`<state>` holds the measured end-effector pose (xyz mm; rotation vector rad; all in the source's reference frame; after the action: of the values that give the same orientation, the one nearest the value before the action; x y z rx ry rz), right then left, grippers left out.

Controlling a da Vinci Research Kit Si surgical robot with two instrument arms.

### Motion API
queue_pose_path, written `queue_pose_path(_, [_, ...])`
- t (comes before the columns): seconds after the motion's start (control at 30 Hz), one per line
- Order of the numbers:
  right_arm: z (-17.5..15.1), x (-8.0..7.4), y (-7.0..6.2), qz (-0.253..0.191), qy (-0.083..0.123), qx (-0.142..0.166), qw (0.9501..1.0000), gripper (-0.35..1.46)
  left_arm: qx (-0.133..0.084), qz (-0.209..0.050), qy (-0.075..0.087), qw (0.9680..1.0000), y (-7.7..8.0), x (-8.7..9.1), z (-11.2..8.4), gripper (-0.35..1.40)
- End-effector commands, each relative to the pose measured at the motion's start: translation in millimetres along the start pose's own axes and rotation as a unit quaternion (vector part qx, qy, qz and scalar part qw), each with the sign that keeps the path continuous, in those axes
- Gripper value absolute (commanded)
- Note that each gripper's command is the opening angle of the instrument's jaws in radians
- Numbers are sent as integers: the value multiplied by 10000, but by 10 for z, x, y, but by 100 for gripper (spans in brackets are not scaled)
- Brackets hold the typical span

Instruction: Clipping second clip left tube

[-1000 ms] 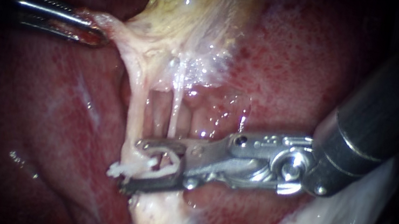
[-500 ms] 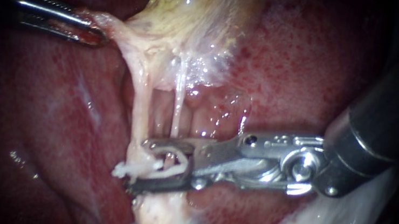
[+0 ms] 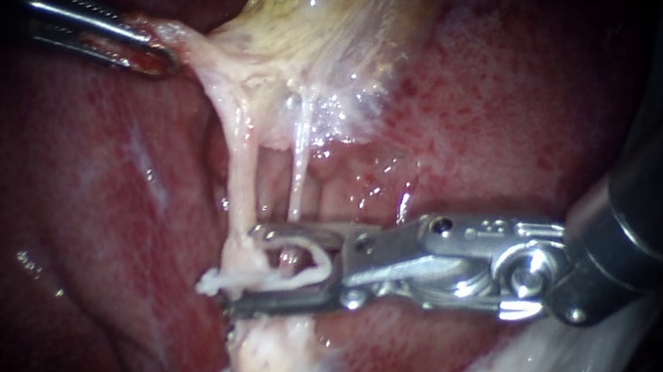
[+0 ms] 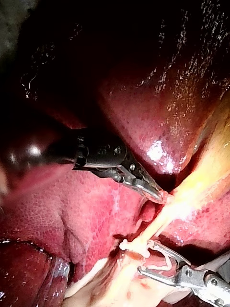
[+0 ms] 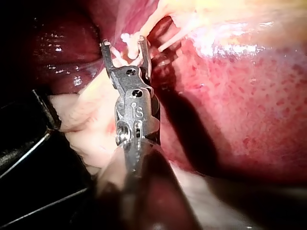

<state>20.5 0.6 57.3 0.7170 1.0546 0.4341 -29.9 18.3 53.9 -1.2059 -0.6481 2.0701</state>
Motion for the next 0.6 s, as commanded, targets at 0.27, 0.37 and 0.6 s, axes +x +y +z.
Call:
queue_pose_path(0.27, [-4,-11,19,378,185,78,9991,47,0,0,0,10000,0,0,-1,-35])
queue_pose_path(0.37, [-4,-15,23,518,241,175,9982,47,-1,0,0,10000,0,0,-1,-35])
queue_pose_path(0.6, [2,-28,29,771,247,357,9961,47,-1,0,0,10000,0,0,-1,-35])
